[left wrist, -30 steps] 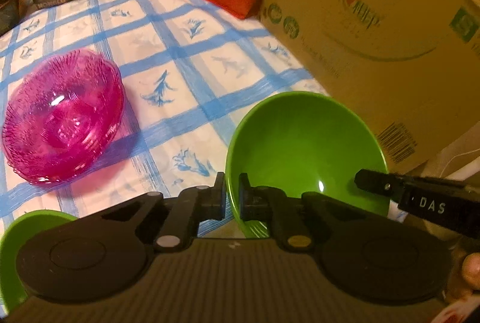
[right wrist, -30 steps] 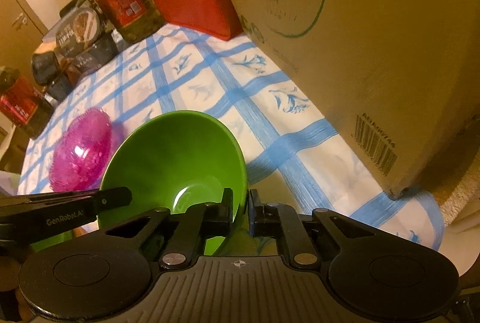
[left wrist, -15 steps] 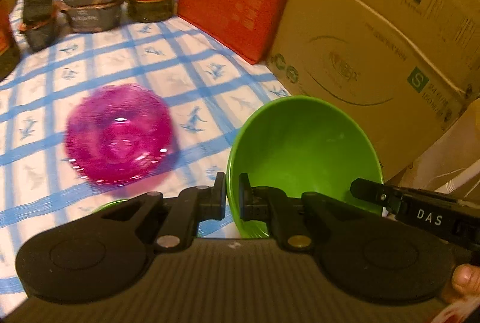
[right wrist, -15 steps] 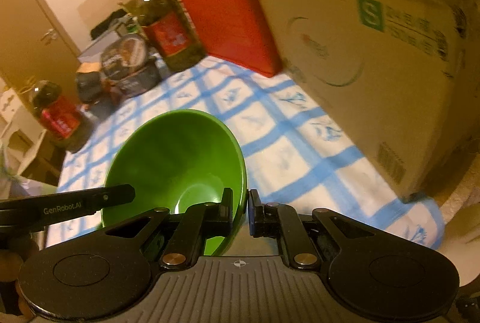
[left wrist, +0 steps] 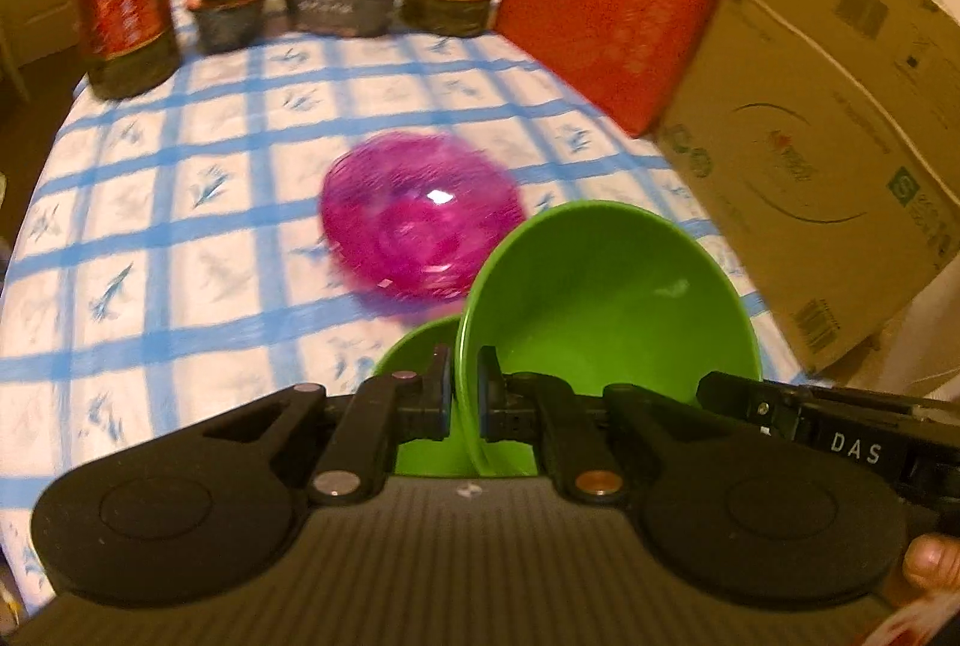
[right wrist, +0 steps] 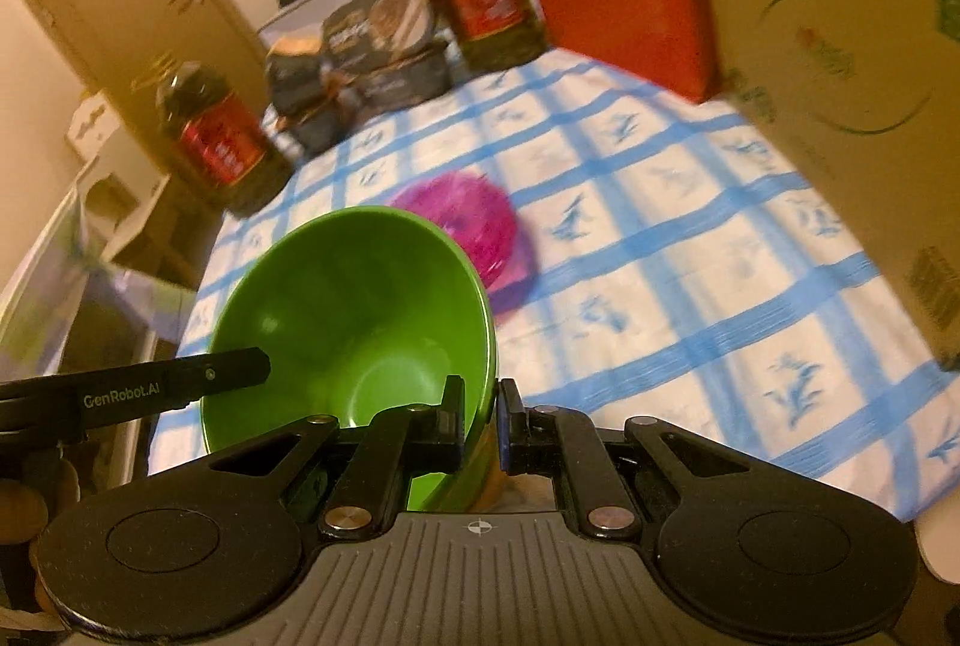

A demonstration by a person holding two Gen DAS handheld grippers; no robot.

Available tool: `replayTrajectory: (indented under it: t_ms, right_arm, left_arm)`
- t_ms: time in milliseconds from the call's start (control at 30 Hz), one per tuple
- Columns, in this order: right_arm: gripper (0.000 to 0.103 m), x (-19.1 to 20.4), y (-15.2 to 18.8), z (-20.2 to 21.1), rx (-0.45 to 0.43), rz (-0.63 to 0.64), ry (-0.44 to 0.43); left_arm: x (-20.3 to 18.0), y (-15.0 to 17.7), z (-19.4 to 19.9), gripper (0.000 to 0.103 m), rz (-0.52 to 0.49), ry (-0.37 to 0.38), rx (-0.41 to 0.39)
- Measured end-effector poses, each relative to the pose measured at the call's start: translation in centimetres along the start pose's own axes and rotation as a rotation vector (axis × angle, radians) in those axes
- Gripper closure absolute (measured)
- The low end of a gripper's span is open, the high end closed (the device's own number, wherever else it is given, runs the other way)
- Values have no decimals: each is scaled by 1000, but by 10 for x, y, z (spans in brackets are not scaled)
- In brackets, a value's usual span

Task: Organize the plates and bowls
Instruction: 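Carry the small green bowl with both grippers and lower it onto the bowl stack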

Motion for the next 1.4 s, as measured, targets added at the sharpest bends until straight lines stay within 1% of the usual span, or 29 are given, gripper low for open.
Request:
replayTrajectory:
  t_ms: [133,267,533,667,1033,1200,1233,1267,1300,1333,1400]
  right_arm:
    - [93,10,9,-18,34,35,7]
    - [93,11,15,-34,59,58,22]
    - [93,6,21,-57,103,89,58]
    - [93,4,25,-66,125,102,70]
    - [93,8,27,-71,124,148,94]
    - [93,7,26,-72,116,134,91]
    - [88,8,25,-72,112,134,92]
    - [79,8,24,-71,104,137,96]
    - [73,8,23,-69,91,137,88]
    - [63,8,22,-67,79,134,75]
    - [62,6,20,-64,67,122,65]
  left_arm:
    - [19,13,-6,97,36,-15,22]
    - [27,22,-15,97,58,-18,43]
    - [32,32,-32,97,68,-12,84]
    - [33,36,-37,97,65,-21,98]
    - [37,43,-44,97,78,-16,117]
    - [38,45,-45,96,91,-21,119]
    - [39,45,-45,96,99,-22,115]
    - [40,45,-44,96,104,-19,109]
    - [40,45,-43,96,107,-17,102]
    - [40,45,-42,96,108,-18,95]
    - [40,44,-40,96,108,-18,83]
Point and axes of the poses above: each gripper's, at about its wrist camera, not at the fingertips, and z roughly against the way its jaws point, x to its left, y to its underside, the point moved 7 cm from there along -z, roughly the way its jaws point, and after that the axes turned 7 degrees about -z, right-handed, at the moved point
